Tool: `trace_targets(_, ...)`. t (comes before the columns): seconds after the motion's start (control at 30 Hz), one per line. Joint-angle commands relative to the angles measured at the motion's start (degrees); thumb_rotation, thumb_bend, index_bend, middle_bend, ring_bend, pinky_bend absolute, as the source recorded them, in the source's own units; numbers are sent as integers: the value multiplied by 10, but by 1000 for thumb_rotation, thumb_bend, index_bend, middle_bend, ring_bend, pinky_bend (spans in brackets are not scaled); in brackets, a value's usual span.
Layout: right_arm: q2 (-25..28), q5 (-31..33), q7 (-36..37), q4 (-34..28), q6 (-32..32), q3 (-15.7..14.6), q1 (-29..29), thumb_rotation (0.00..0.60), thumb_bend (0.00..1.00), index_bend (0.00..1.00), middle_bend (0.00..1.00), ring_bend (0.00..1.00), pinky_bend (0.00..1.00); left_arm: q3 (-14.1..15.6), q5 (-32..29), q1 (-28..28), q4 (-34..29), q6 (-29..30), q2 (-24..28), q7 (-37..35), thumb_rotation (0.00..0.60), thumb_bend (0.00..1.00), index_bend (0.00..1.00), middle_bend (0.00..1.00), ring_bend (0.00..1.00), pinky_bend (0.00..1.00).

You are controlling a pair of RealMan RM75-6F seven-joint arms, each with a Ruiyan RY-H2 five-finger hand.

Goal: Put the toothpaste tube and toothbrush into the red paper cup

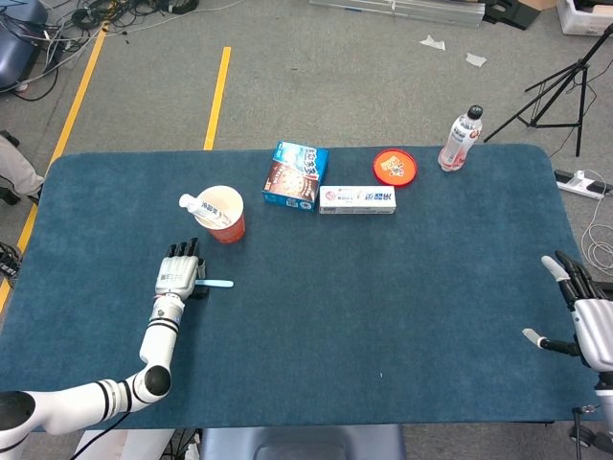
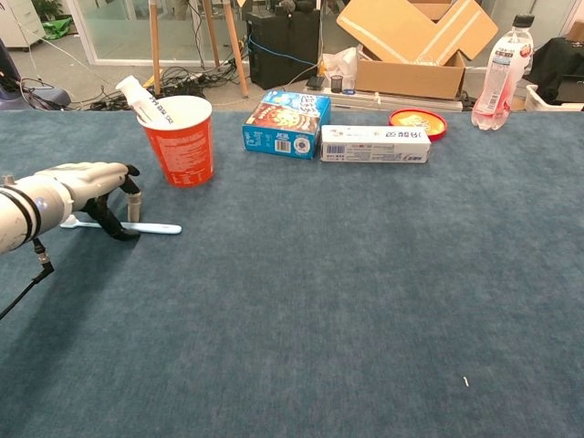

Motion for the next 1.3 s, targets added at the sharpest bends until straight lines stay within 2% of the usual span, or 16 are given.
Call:
trace_targets(0.03,0,0,0,0,0,0,0,600,0,0,0,0,235,1,-1,0,0,0,0,1,600,298,517,0,0,0)
trace_targets(0.53,0,-1,0,0,1,0,0,600,0,0,0,0,235,5,12,5,-13,10,6,-10,600,298,556,0,0,0)
trace_targets(1.3,-2,-3,-5,-1,0,-2,1,600,0,0,0,0,235,3,59,36,-129,81,81,-27,600,299,566,0,0,0)
